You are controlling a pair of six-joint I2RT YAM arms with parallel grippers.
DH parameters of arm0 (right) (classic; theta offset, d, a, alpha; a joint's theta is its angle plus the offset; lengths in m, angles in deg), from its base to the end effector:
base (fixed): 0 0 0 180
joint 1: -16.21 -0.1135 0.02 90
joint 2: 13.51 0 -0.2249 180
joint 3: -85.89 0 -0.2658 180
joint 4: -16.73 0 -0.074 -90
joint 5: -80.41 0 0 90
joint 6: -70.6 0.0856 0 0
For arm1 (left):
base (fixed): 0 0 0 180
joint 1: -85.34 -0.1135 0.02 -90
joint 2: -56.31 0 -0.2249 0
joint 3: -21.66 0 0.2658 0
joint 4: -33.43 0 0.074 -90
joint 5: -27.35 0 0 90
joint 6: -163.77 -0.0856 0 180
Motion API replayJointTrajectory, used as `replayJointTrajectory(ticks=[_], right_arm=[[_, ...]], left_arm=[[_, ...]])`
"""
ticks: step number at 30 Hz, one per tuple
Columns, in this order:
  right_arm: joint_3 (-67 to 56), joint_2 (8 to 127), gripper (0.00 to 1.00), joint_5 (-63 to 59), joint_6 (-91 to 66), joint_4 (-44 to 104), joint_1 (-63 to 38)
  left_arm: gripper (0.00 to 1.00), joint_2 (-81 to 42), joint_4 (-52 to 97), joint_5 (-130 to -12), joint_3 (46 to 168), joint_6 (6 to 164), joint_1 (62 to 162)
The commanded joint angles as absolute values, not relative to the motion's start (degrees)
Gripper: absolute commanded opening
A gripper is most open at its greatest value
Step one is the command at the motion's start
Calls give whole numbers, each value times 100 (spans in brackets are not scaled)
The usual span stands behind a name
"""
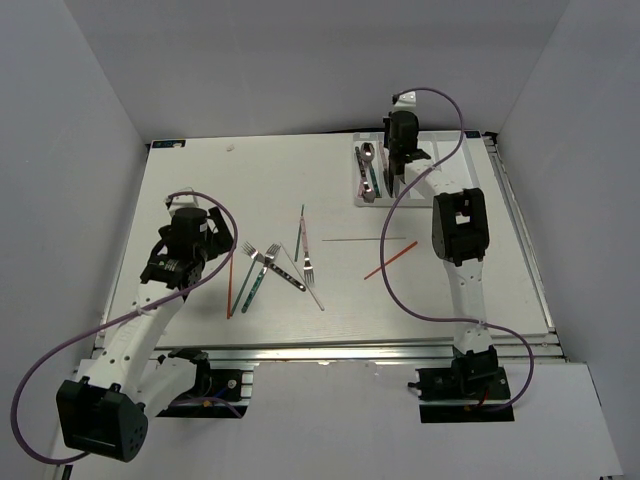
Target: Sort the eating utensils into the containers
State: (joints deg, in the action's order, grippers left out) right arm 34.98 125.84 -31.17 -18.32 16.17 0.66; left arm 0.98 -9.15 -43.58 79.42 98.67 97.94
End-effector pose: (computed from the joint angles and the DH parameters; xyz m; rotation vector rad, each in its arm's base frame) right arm 0.5899 0.1315 0.1868 0.0573 1.7285 -0.1137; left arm 0.2755 -0.0329 0.2099 -0.4100 2.1881 0.0215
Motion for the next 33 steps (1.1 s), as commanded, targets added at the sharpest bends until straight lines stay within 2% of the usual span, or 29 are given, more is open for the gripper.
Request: replayJointTrajectory(ticks=[1,2,4,7,8,14,15,17,22,24,28,29,33], right_arm=[[3442,12308,0,-3077,-1844,1395,57],[3442,12290,6,-3111,-1835,1465,57],[3521,12273,10,-3147,-1800,1588,65],[3609,12246,42,-3112,-1774,1817,74],[3618,12229,60,-3121,-1773,1861,74],[3565,11694,67,-2998,-1607,2230,57],[3582,11614,71,-3015,-1563,2309,57],[3670,11369,87,-3225,-1361,2843,-5],[3206,10639,89,-4560,-659,4669,-443],[2434,10149,89,-4651,181,5015,-558],[677,9207,89,-4027,1255,5192,-708],[317,8805,85,-4078,1398,5149,-743],[-1581,7923,84,-4624,1628,4517,-1138]], left_arm=[[98,112,-879,-4367,7953,9829,9809],[98,112,-879,-4367,7953,9837,9809],[98,138,-879,-4358,7953,9838,9809],[98,173,-879,-4349,7945,9846,9817],[98,182,-879,-4349,7945,9846,9809],[98,217,-870,-4367,7936,9846,9809],[98,226,-870,-4367,7945,9855,9809],[98,252,-870,-4358,7936,9855,9809],[98,314,-888,-4288,7953,9864,9817],[98,366,-888,-4279,7945,9864,9809],[98,437,-879,-4314,7945,9864,9809],[98,446,-879,-4331,7945,9864,9809],[98,595,-862,-4410,7945,9873,9809]])
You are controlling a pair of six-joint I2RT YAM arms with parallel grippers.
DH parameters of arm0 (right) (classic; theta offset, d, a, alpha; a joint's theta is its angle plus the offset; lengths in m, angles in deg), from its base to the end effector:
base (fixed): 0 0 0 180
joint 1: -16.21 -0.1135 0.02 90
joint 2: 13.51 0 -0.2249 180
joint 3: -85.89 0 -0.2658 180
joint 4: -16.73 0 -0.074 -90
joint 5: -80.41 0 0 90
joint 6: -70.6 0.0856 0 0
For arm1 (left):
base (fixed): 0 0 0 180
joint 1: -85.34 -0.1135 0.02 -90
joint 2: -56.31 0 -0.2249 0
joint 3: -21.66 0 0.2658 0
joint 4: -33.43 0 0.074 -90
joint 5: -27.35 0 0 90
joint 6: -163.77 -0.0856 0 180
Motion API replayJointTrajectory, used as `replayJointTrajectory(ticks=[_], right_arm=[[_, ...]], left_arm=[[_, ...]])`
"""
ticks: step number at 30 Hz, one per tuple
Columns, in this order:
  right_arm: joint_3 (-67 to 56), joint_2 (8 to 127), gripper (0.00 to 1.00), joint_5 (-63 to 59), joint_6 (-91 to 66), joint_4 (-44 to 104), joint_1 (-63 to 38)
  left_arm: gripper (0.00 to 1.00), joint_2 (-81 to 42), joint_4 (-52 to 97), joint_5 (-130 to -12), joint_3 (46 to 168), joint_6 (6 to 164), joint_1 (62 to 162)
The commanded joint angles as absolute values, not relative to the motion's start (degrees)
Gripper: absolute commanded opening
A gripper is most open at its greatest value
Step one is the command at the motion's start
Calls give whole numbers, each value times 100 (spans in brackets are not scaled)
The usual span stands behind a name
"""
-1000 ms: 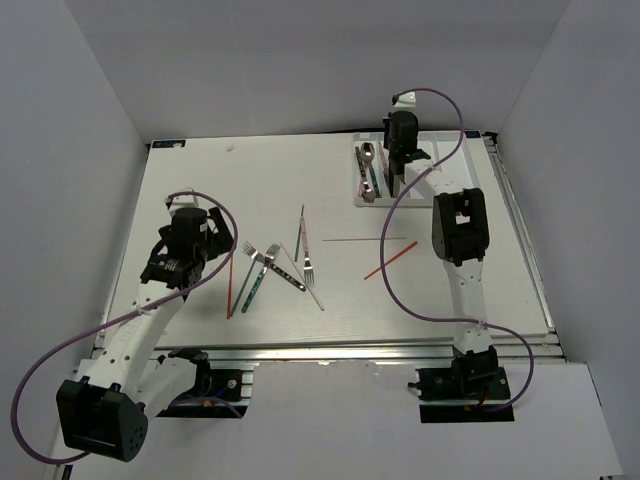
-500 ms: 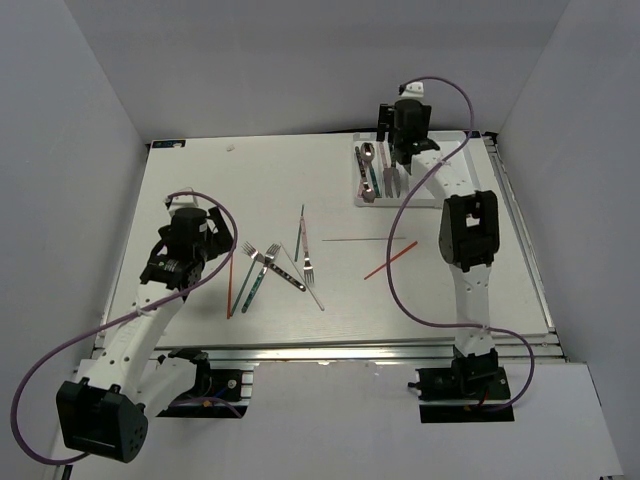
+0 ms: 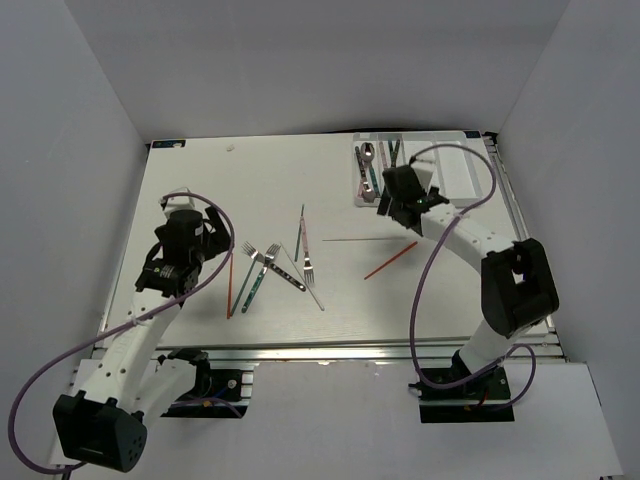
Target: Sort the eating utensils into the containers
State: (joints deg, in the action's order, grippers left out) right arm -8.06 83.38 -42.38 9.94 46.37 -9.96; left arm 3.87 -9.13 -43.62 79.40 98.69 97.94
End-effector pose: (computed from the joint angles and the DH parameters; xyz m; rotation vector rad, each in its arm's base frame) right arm 0.3965 0.1432 0.1920 0.3479 2.1213 -0.0971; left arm 0.2704 -0.0318 0.2225 -0.4126 2.1408 -0.0016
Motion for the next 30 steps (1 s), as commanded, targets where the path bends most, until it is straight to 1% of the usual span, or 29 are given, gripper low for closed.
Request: replayJointTrajectory(ticks=[1,3,4,7,11,17,20,22,23,26,28,30], right_arm=[[-1725,7878,83,-4545,1750,4524,-1234],[-1866,7974,83,-4492,1978,4699,-1297],[-1867,8062,82,-4518,2145,5109,-1332],[-1666,8545,71,-4746,3032,6040,-1358],[-1621,8985,70,-4730,3298,6072,-1394],[-1725,9231,67,-4509,3473,5860,-1394],[-1884,9319,57,-4396,3710,5825,-1367],[-2112,9337,47,-4290,3921,5790,-1323],[-2191,9320,45,-4290,3992,5755,-1332],[-2481,9206,43,-4246,4142,5659,-1297],[-2666,9092,37,-4254,4194,5579,-1288],[-2859,8995,36,-4263,4212,5527,-1288]], left_arm=[[98,639,-844,-4437,7936,9873,9809],[98,779,-818,-4480,7918,9873,9817],[98,806,-809,-4498,7910,9873,9809],[98,867,-791,-4569,7909,9873,9817],[98,876,-791,-4648,7901,9864,9809],[98,912,-774,-4674,7883,9864,9817],[98,903,-774,-4709,7892,9855,9817],[98,920,-774,-4718,7883,9864,9809],[98,929,-774,-4718,7883,9864,9809],[98,929,-765,-4718,7874,9864,9809],[98,912,-756,-4727,7874,9864,9809],[98,894,-765,-4744,7874,9864,9817]])
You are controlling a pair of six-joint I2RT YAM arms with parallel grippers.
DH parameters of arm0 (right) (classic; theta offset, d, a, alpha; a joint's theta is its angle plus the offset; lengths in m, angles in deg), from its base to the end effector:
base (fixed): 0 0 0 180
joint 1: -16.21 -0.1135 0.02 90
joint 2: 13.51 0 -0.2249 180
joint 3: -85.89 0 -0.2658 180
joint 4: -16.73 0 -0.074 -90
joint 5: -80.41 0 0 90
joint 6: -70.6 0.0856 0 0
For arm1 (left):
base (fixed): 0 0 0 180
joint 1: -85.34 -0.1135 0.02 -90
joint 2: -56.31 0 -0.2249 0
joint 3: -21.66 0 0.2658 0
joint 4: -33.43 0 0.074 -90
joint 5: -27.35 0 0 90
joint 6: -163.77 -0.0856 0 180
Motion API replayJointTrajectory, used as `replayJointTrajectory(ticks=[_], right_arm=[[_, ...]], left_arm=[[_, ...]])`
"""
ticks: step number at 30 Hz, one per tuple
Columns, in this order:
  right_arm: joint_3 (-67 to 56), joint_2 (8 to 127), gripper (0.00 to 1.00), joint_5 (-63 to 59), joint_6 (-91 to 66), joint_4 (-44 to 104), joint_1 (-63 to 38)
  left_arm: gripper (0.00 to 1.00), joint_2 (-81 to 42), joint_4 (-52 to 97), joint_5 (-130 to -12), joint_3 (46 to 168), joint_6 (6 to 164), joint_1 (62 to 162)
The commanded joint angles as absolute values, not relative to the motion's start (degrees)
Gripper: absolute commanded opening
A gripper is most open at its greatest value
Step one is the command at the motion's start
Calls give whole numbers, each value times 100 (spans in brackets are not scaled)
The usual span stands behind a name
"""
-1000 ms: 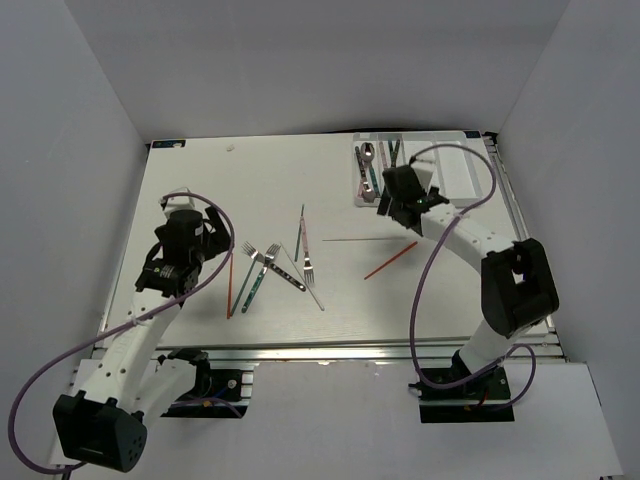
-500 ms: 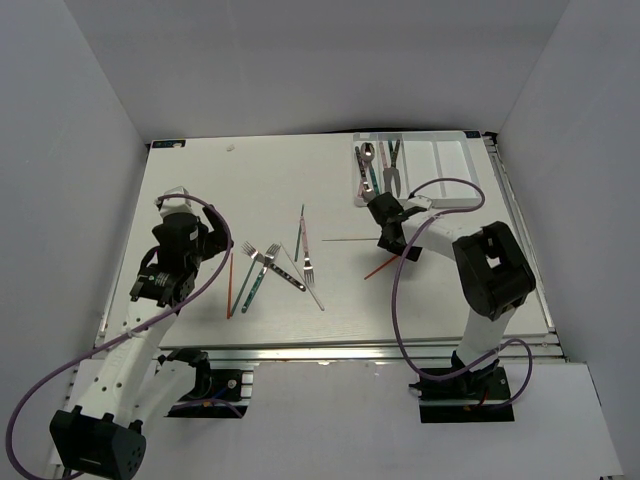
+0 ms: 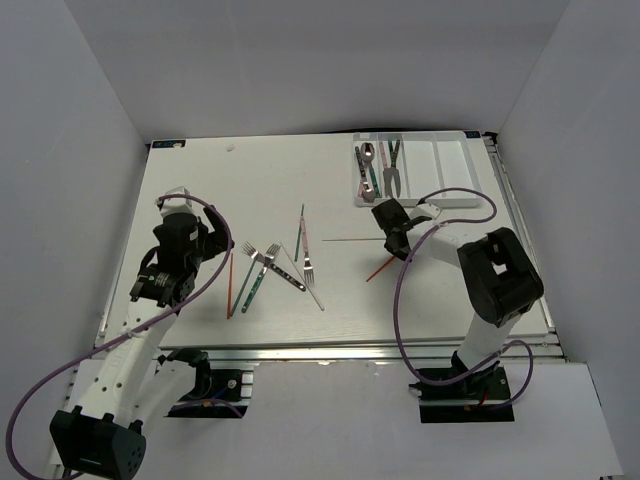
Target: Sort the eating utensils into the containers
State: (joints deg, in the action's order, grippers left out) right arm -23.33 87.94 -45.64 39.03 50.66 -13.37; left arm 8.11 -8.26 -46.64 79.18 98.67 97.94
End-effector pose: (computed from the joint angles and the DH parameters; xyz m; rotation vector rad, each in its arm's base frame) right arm 0.3333 0.1313 0.0690 0.7655 2.2722 -0.1853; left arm 0.2632 -0.0346 0.2405 -0.3877 2.0768 -0.0920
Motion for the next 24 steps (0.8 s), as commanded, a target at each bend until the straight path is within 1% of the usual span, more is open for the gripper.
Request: replayJointTrajectory(ticks=[1,2,3,4,7,8,9,14,17,20,21,24], right_arm=[[-2912,8916,36,-4272,4221,5509,-1288],[-2974,8880,34,-4289,4221,5483,-1288],[-3026,8836,28,-4298,4229,5474,-1288],[-3149,8740,25,-4324,4247,5456,-1288],[-3334,8573,23,-4368,4247,5421,-1279],[-3378,8520,14,-4386,4247,5412,-1279],[-3413,8476,1,-4404,4282,5438,-1262],[-3563,7940,0,-4483,4300,5491,-1200],[-3414,7458,0,-4571,3906,5491,-1209],[-3089,6895,0,-4501,2862,5255,-1174],[-2932,6676,0,-4196,2023,4854,-1130],[-2448,6717,0,-3334,1138,4244,-648]], left_arm=[[98,894,-756,-4744,7874,9864,9809],[98,885,-765,-4753,7874,9864,9817],[98,876,-765,-4753,7874,9864,9817],[98,876,-765,-4745,7874,9864,9817],[98,859,-756,-4736,7874,9864,9817],[98,850,-765,-4727,7874,9864,9817],[98,833,-765,-4736,7874,9864,9817],[98,797,-774,-4709,7874,9864,9817],[98,788,-774,-4692,7874,9864,9817],[98,771,-765,-4709,7874,9864,9817],[98,753,-765,-4709,7874,9864,9817],[98,692,-774,-4744,7883,9864,9817]])
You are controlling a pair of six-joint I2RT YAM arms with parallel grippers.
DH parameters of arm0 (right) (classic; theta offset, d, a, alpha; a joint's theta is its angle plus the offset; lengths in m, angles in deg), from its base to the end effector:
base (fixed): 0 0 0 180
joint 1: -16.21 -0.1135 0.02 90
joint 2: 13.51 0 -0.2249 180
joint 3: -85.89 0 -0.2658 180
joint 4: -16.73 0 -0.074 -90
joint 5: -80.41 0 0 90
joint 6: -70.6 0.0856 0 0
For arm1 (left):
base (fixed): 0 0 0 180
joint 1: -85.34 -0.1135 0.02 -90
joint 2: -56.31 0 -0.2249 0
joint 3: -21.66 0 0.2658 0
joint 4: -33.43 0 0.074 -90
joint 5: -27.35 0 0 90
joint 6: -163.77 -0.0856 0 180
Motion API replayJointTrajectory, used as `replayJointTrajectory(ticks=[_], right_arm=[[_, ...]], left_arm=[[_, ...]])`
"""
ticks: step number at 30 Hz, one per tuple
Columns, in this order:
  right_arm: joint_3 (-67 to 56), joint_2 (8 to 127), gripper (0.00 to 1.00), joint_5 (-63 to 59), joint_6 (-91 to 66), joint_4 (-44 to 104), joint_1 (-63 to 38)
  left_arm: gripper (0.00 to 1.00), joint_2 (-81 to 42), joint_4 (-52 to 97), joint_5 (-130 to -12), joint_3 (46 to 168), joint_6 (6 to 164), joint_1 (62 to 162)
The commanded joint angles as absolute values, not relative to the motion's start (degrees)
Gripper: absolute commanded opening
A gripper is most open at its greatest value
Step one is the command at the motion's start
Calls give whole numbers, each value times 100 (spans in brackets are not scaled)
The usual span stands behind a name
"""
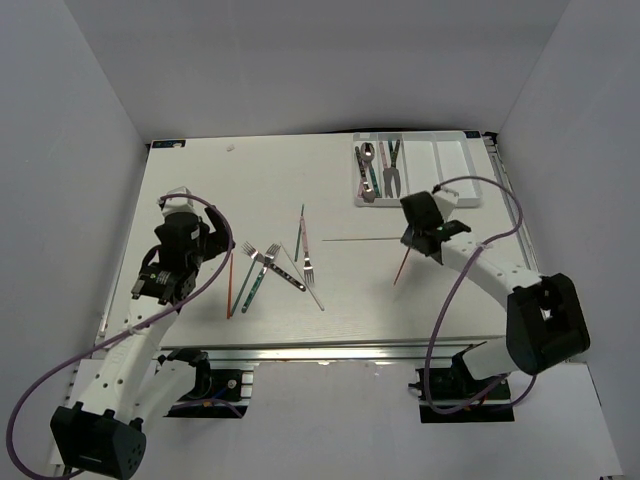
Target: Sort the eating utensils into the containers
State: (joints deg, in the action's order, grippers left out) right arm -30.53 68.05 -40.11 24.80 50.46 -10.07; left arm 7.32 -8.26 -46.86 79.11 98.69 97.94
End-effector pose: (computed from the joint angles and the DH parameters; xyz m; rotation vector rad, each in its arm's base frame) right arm 0.3164 0.1077 0.1380 0.5743 2.2415 -0.0519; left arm 0.2648 -0.0353 0.2366 -0.3857 2.0923 -0.0901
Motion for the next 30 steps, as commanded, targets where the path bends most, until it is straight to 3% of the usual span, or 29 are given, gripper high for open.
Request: replayJointTrajectory(ticks=[1,7,11,15,17,20,30], right_arm=[[-2247,6857,0,-3097,570,4139,-316],[958,9184,0,-2085,-1182,4620,512],[3227,11028,0,-1355,-1430,5007,873],[5311,12183,0,-1442,-1571,5219,1076],[5298,12246,0,-1477,-1702,4676,1137],[4325,12053,0,-1451,-1765,3641,1155],[3768,12519,0,-1363,-1484,3118,1173]], left_arm=[[98,666,-765,-4736,7883,9855,9817],[98,604,-756,-4797,7892,9855,9817],[98,665,-660,-5017,7857,9811,9817],[98,596,-633,-5043,7830,9802,9817],[98,464,-659,-5087,7865,9785,9818],[98,393,-660,-5122,7883,9776,9818],[98,463,-642,-5087,7857,9758,9826]])
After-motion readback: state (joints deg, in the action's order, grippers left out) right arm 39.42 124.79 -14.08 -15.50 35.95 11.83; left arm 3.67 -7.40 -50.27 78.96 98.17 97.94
